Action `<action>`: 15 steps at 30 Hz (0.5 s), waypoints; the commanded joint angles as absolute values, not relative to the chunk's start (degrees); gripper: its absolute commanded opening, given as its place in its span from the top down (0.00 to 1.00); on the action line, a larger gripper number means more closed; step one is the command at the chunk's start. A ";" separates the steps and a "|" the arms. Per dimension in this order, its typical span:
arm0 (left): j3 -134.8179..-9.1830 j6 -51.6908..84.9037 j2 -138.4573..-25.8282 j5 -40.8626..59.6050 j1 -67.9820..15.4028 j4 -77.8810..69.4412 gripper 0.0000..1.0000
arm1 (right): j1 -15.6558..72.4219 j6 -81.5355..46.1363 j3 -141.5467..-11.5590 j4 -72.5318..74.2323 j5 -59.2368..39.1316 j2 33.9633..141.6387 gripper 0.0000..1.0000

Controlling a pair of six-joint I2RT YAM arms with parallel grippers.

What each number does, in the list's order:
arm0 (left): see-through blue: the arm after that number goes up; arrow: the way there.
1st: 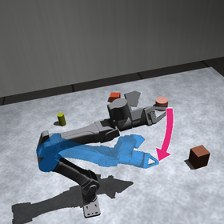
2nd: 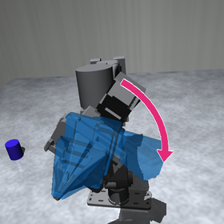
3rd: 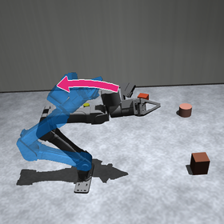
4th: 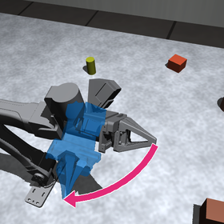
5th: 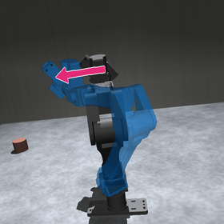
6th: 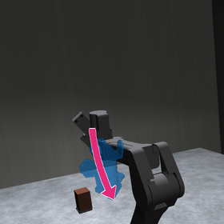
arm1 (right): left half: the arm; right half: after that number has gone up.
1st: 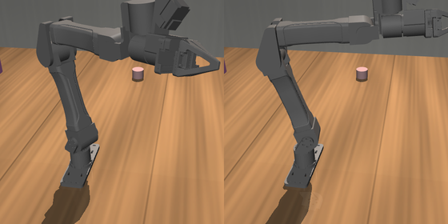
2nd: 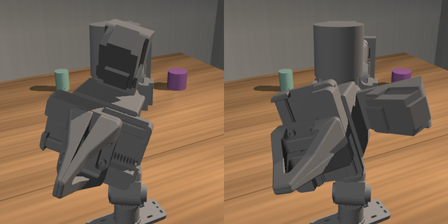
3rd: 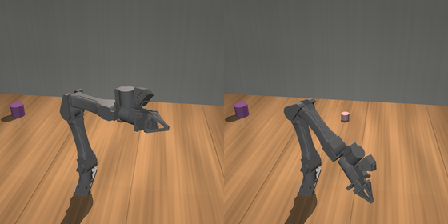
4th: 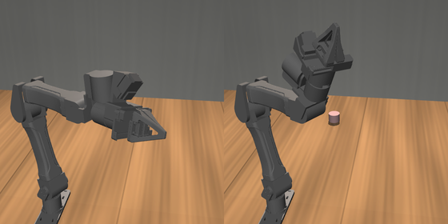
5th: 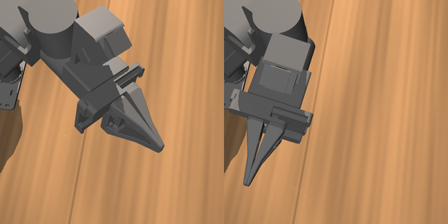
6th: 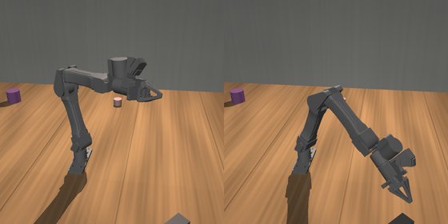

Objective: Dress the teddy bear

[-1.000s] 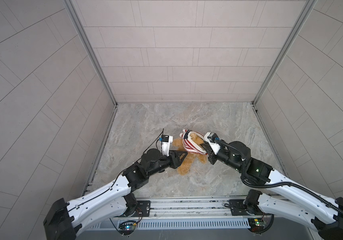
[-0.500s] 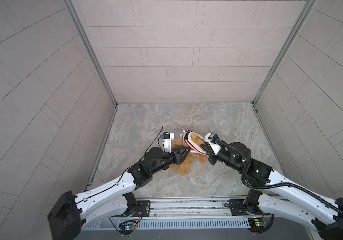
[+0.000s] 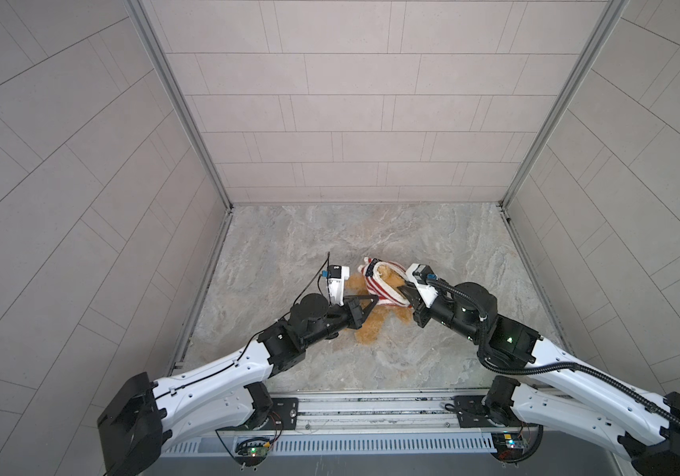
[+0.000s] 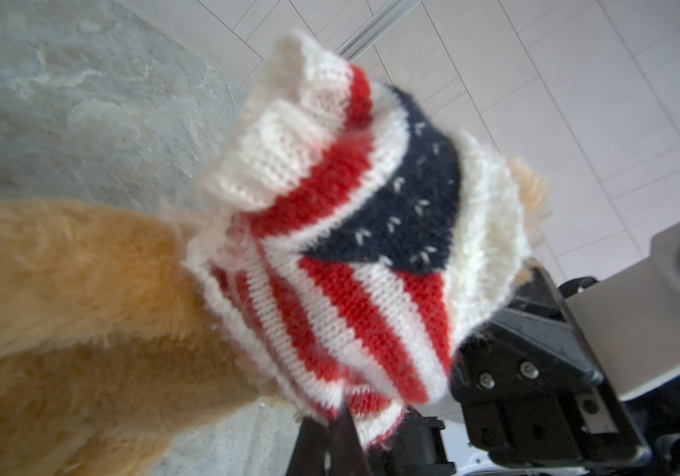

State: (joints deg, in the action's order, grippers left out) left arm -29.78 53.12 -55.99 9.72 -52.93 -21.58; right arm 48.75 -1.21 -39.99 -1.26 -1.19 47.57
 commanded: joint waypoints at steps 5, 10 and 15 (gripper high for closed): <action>-26.25 52.50 -55.11 10.68 -53.20 -20.05 1.00 | 48.78 -2.51 -40.61 0.35 3.68 45.45 1.00; -23.54 51.72 -54.64 10.09 -53.18 -19.65 1.00 | 48.78 -2.90 -40.67 0.00 4.00 45.85 1.00; -22.23 48.94 -55.68 8.63 -52.36 -17.20 1.00 | 48.78 -3.42 -40.69 -0.02 3.58 45.42 1.00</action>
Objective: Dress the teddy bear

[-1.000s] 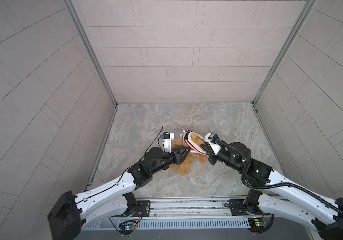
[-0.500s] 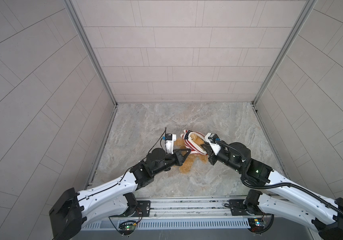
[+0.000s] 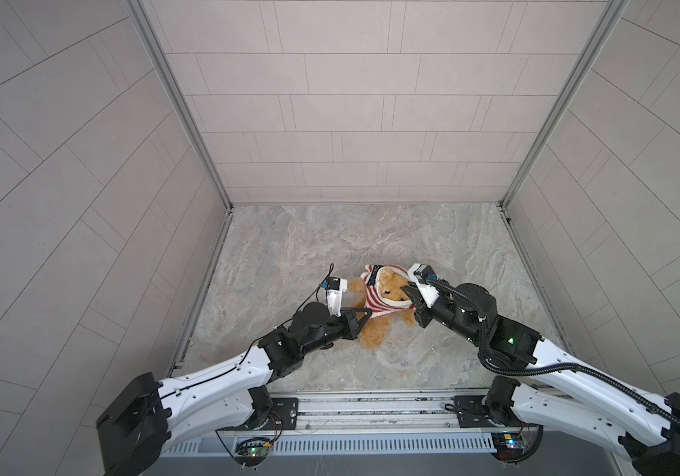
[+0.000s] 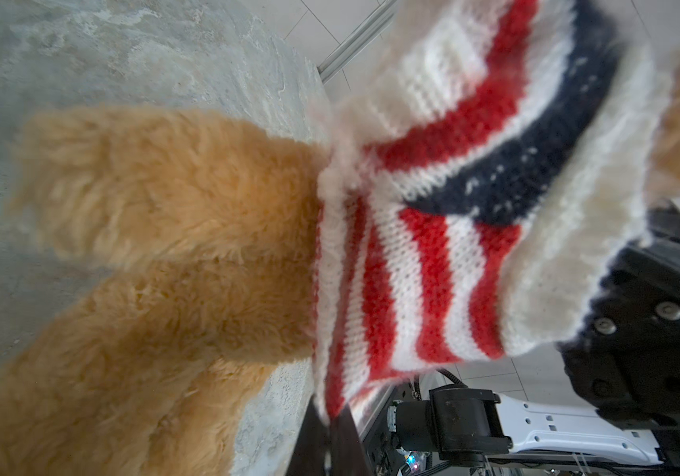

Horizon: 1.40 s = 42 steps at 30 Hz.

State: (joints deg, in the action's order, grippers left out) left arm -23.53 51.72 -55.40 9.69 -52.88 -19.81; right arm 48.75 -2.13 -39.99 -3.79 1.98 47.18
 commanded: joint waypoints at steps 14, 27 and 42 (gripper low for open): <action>-23.73 41.96 -50.16 14.84 -44.87 -13.68 0.90 | 48.78 0.02 -41.65 -6.76 -8.79 43.55 1.00; -32.75 33.07 -37.61 17.43 -44.80 4.70 0.46 | 48.78 9.29 -41.97 -9.37 -12.20 43.89 1.00; -34.03 35.59 -46.41 21.99 -44.91 -5.52 0.53 | 48.85 9.93 -41.09 -8.00 -15.26 43.52 1.00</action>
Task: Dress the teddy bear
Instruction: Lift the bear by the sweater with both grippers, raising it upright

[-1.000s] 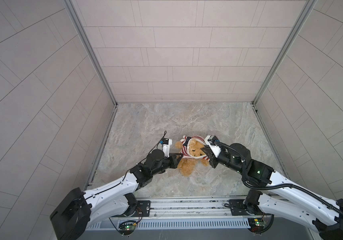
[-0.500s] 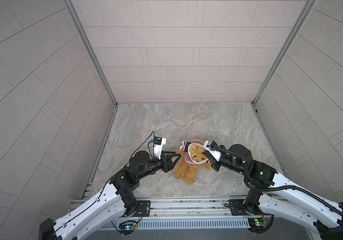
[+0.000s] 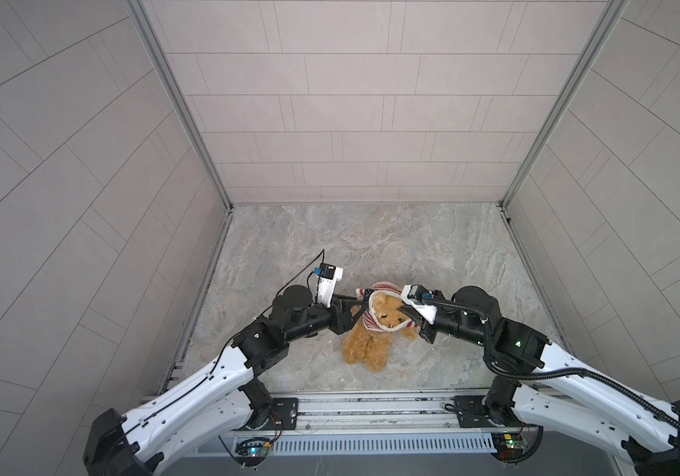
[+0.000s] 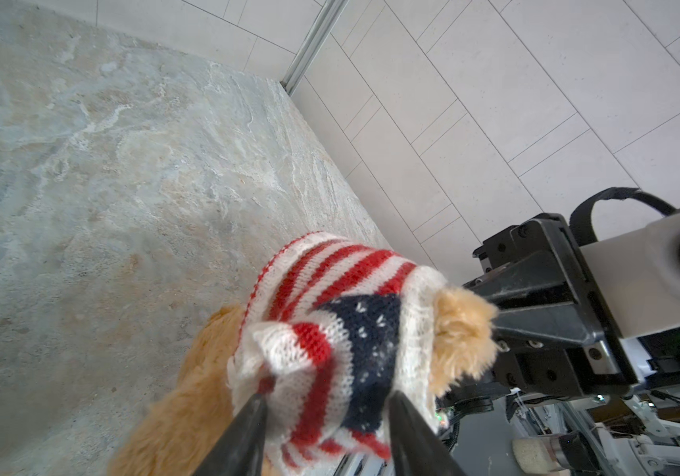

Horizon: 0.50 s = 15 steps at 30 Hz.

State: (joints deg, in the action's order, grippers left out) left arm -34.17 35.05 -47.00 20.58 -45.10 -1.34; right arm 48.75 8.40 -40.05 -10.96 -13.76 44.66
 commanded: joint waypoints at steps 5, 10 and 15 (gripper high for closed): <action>-33.84 35.77 -46.15 21.74 -44.91 -5.54 0.74 | 48.87 10.12 -40.83 -7.62 -16.23 43.34 1.00; -34.03 35.39 -45.27 20.85 -44.83 -4.48 0.92 | 48.87 10.45 -40.82 -7.48 -16.51 42.52 1.00; -34.71 34.10 -44.60 19.52 -44.76 -1.84 1.00 | 48.87 10.79 -40.52 -7.20 -16.86 40.84 1.00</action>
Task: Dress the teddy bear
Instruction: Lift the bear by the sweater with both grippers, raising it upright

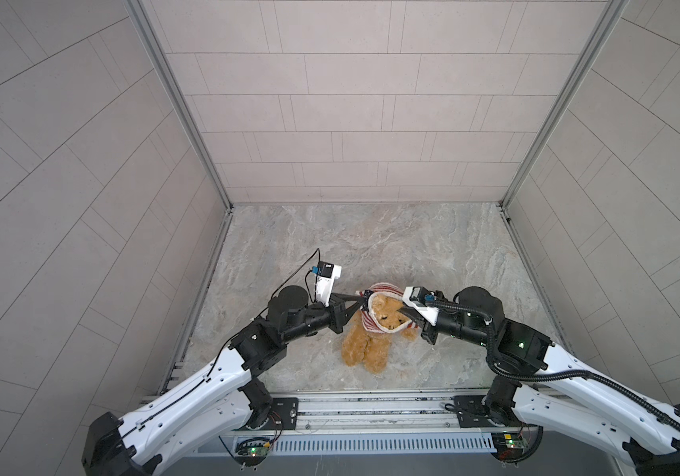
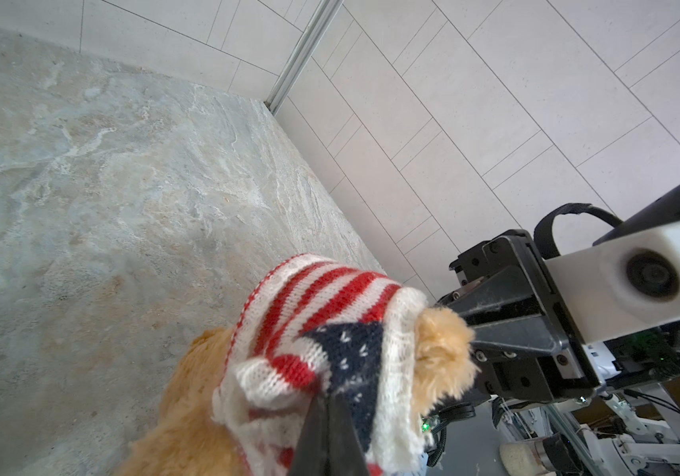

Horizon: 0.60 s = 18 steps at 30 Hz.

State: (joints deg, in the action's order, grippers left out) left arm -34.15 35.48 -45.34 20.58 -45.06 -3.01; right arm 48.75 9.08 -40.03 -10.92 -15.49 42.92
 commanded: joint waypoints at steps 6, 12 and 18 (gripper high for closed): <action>-32.61 35.39 -44.29 18.42 -41.20 -1.17 1.00 | 48.87 11.33 -39.41 -5.82 -18.48 38.49 1.00; -29.47 35.83 -46.17 19.39 -37.79 -1.96 1.00 | 48.96 11.62 -38.74 -4.58 -20.00 37.53 1.00; -29.35 33.85 -48.38 19.72 -37.79 -0.18 1.00 | 48.96 8.57 -39.31 -3.76 -14.30 37.90 1.00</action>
